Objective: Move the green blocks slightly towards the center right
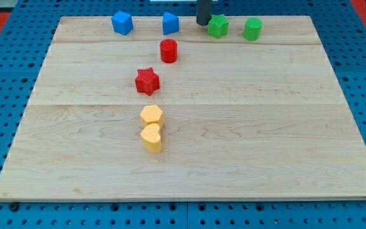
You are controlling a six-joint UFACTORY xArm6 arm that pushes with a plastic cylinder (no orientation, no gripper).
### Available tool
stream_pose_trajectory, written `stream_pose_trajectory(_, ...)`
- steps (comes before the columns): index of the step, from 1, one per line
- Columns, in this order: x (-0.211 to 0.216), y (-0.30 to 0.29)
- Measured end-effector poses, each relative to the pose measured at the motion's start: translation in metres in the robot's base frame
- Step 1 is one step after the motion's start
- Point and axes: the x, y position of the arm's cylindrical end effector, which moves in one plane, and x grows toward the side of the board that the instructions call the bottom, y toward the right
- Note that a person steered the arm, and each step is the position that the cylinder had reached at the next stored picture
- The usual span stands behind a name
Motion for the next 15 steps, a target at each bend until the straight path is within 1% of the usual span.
stream_pose_trajectory(1,0.005,0.034)
stream_pose_trajectory(2,0.024,0.057)
stream_pose_trajectory(4,0.008,0.021)
stream_pose_trajectory(6,0.000,0.020)
stream_pose_trajectory(7,-0.007,0.043)
stream_pose_trajectory(11,-0.012,0.066)
stream_pose_trajectory(12,-0.008,0.117)
stream_pose_trajectory(13,0.016,0.146)
stream_pose_trajectory(14,0.058,0.148)
stream_pose_trajectory(15,0.059,0.142)
